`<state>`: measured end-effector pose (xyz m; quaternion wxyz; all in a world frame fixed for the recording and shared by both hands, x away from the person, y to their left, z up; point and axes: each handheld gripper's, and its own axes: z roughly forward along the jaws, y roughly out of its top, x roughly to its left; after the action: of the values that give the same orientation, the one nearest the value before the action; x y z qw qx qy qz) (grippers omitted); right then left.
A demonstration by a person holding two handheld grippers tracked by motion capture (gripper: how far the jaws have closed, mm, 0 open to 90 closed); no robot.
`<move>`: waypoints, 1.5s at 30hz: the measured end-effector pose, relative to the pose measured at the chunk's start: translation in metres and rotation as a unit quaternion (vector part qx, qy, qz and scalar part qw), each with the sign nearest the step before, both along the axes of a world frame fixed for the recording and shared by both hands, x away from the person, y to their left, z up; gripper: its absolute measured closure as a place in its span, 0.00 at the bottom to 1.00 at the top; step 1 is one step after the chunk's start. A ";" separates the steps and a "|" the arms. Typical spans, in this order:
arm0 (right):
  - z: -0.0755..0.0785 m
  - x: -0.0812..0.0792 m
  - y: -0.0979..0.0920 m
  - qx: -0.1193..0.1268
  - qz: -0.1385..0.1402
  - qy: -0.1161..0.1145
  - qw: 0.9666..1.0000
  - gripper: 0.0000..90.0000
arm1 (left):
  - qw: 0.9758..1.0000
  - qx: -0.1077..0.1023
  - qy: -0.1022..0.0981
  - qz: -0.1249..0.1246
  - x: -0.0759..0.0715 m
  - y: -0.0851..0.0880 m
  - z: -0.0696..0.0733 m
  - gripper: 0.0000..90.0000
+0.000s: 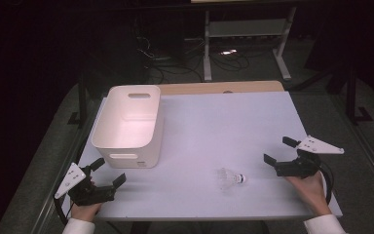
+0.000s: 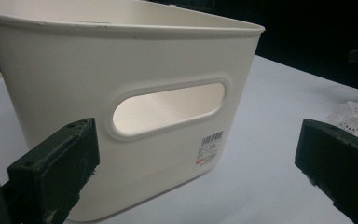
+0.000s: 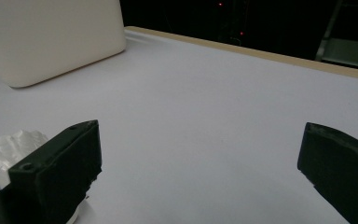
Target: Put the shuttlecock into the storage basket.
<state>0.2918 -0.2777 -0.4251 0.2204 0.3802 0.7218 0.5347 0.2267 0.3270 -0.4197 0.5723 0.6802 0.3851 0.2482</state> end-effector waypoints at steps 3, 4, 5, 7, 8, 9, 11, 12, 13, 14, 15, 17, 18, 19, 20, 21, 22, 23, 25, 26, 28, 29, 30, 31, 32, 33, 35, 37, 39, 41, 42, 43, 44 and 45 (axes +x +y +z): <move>0.000 -0.001 0.000 -0.001 0.000 0.001 1.000 0.00 | 1.000 -0.002 -0.001 -0.001 0.000 0.000 0.000 0.00; 0.000 -0.001 0.000 -0.001 0.000 0.001 1.000 0.00 | 1.000 -0.003 0.000 0.000 -0.001 0.000 0.000 0.00; 0.000 -0.001 0.000 -0.001 0.000 0.002 1.000 0.00 | 1.000 -0.003 0.001 0.000 -0.001 0.000 0.000 0.00; 0.000 -0.001 0.001 -0.002 0.000 0.003 1.000 0.00 | 1.000 -0.004 0.002 0.001 -0.001 0.000 0.000 0.00; 0.000 -0.001 0.001 -0.001 -0.001 0.004 1.000 0.00 | 1.000 -0.004 0.002 0.001 -0.001 0.000 0.000 0.00; 0.000 -0.001 0.001 -0.001 -0.003 0.007 1.000 0.00 | 1.000 -0.004 0.003 0.002 -0.001 0.000 0.000 0.00; -0.001 -0.001 0.002 -0.001 -0.004 0.012 1.000 0.00 | 1.000 -0.007 0.006 0.004 -0.001 0.001 -0.001 0.00; -0.001 -0.002 0.003 -0.005 -0.005 0.014 1.000 0.00 | 1.000 -0.009 0.008 0.005 -0.001 0.002 -0.001 0.00; -0.001 -0.002 0.003 -0.005 -0.005 0.014 1.000 0.00 | 1.000 -0.016 0.006 0.007 -0.001 0.002 -0.001 0.00; 0.000 -0.002 0.004 -0.009 -0.007 0.014 1.000 0.00 | 1.000 -0.013 0.006 0.008 -0.002 0.003 0.000 0.00; 0.001 -0.002 0.005 -0.007 -0.005 0.016 1.000 0.00 | 1.000 -0.017 0.004 0.008 -0.002 0.003 0.000 0.00; 0.004 -0.001 0.007 -0.012 -0.006 0.017 1.000 0.00 | 1.000 -0.019 0.005 0.009 -0.002 0.004 0.000 0.00; 0.004 -0.001 0.007 -0.012 -0.006 0.017 1.000 0.00 | 1.000 -0.020 0.005 0.009 -0.002 0.004 0.000 0.00; 0.005 0.000 0.009 -0.020 -0.002 0.021 1.000 0.00 | 1.000 -0.026 0.005 0.008 -0.001 0.003 -0.001 0.00; 0.006 0.000 0.010 -0.024 0.000 0.023 0.999 0.00 | 1.000 -0.027 0.005 0.007 -0.001 0.002 -0.001 0.00; 0.006 0.000 0.010 -0.024 0.000 0.023 0.999 0.00 | 1.000 -0.027 0.005 0.007 -0.001 0.002 -0.001 0.00; 0.007 0.001 0.011 -0.028 0.002 0.025 0.999 0.00 | 1.000 -0.025 0.005 0.006 -0.001 0.002 -0.001 0.00; 0.009 0.002 0.014 -0.034 0.011 0.029 0.999 0.00 | 1.000 -0.026 0.005 0.005 -0.001 0.002 -0.001 0.00; 0.011 0.001 0.017 -0.039 0.017 0.031 0.999 0.00 | 1.000 -0.028 0.004 0.005 -0.002 0.001 -0.001 0.00; 0.011 0.001 0.017 -0.039 0.017 0.031 0.999 0.00 | 1.000 -0.028 0.004 0.005 -0.002 0.002 -0.001 0.00; 0.015 0.001 0.019 -0.044 0.025 0.031 0.998 0.00 | 1.000 -0.029 0.005 0.006 -0.002 0.002 -0.001 0.00; 0.017 0.001 0.020 -0.044 0.028 0.032 0.998 0.00 | 1.000 -0.030 0.006 0.006 -0.002 0.002 -0.001 0.00; 0.018 0.001 0.020 -0.046 0.032 0.032 0.998 0.00 | 1.000 -0.029 0.005 0.006 -0.002 0.002 -0.001 0.00; 0.020 0.001 0.021 -0.047 0.036 0.036 0.998 0.00 | 1.000 -0.029 0.006 0.006 -0.002 0.001 -0.001 0.00; 0.022 0.002 0.022 -0.053 0.044 0.039 0.997 0.00 | 1.000 -0.027 0.005 0.006 -0.002 0.001 0.000 0.00; 0.022 0.002 0.022 -0.053 0.044 0.039 0.997 0.00 | 1.000 -0.027 0.006 0.006 -0.002 0.001 0.000 0.00; 0.024 0.003 0.024 -0.056 0.055 0.043 0.996 0.00 | 1.000 -0.024 0.007 0.006 -0.002 0.002 0.000 0.00; 0.024 0.003 0.025 -0.058 0.057 0.044 0.996 0.00 | 1.000 -0.024 0.008 0.006 -0.002 0.002 0.000 0.00; 0.024 0.003 0.027 -0.062 0.062 0.047 0.995 0.00 | 1.000 -0.024 0.007 0.006 -0.002 0.002 -0.001 0.00; 0.024 0.003 0.029 -0.063 0.070 0.052 0.994 0.00 | 1.000 -0.021 0.009 0.006 -0.002 0.002 -0.001 0.00; 0.023 0.003 0.029 -0.066 0.074 0.050 0.994 0.00 | 1.000 -0.021 0.009 0.006 -0.002 0.002 -0.001 0.00; 0.024 0.002 0.030 -0.067 0.077 0.052 0.993 0.00 | 1.000 -0.022 0.009 0.006 -0.002 0.002 -0.001 0.00; 0.023 0.002 0.030 -0.069 0.078 0.052 0.993 0.00 | 1.000 -0.024 0.008 0.006 -0.002 0.002 -0.001 0.00; 0.024 0.002 0.031 -0.069 0.082 0.052 0.993 0.00 | 1.000 -0.022 0.008 0.006 -0.002 0.002 -0.001 0.00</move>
<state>0.2939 -0.2469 -0.4016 0.1634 0.3311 0.7964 0.4790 0.2250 0.3289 -0.4202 0.5823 0.6673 0.3993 0.2373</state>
